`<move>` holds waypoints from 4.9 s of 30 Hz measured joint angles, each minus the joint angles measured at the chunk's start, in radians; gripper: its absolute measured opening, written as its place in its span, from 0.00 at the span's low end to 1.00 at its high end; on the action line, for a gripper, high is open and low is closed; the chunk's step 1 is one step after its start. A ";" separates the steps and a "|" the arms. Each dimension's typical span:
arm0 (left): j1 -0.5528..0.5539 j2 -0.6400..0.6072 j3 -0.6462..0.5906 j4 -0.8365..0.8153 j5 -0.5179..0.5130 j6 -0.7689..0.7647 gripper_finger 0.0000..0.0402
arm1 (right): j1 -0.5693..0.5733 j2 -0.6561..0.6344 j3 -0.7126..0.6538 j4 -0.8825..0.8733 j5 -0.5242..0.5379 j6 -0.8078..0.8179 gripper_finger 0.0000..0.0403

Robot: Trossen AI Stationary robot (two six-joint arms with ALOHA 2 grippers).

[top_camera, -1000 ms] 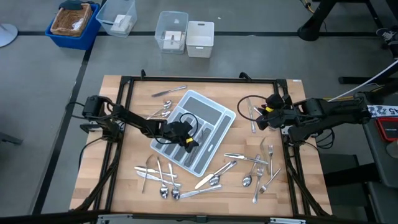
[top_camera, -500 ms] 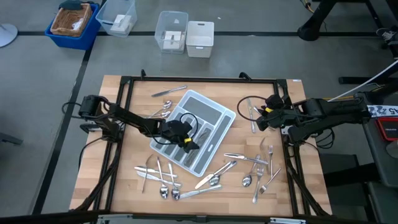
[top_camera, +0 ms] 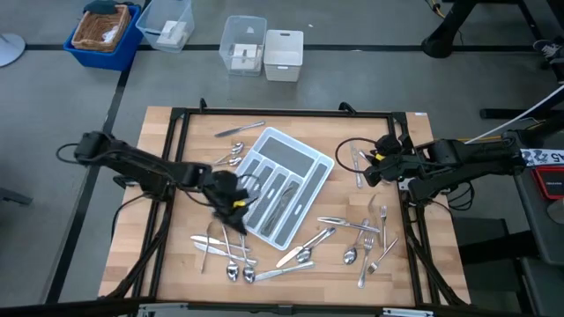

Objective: Sort silverware
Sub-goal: Put the silver fork into the white cutlery tray

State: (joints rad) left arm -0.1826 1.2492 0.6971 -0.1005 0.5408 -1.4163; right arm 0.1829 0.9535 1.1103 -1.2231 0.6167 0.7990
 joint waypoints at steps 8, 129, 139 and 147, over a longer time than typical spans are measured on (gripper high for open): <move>-0.197 -0.096 0.000 -0.373 -0.007 -0.300 0.11 | 0.000 0.000 0.000 -0.001 0.000 -0.027 0.26; 0.143 0.121 -0.003 0.351 -0.644 0.273 0.01 | -0.661 0.201 -0.457 0.219 -0.373 -0.238 0.26; 0.143 0.121 -0.003 0.344 -0.644 0.294 0.01 | -0.814 0.304 -0.457 0.288 -0.480 -0.446 0.26; 0.143 0.121 -0.003 0.344 -0.644 0.321 0.01 | -0.859 0.412 -0.457 0.317 -0.506 -0.516 0.26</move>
State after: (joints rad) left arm -0.0399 1.3701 0.6945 0.2432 -0.1028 -1.0954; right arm -0.6765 1.3658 0.6536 -0.9058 0.1104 0.2826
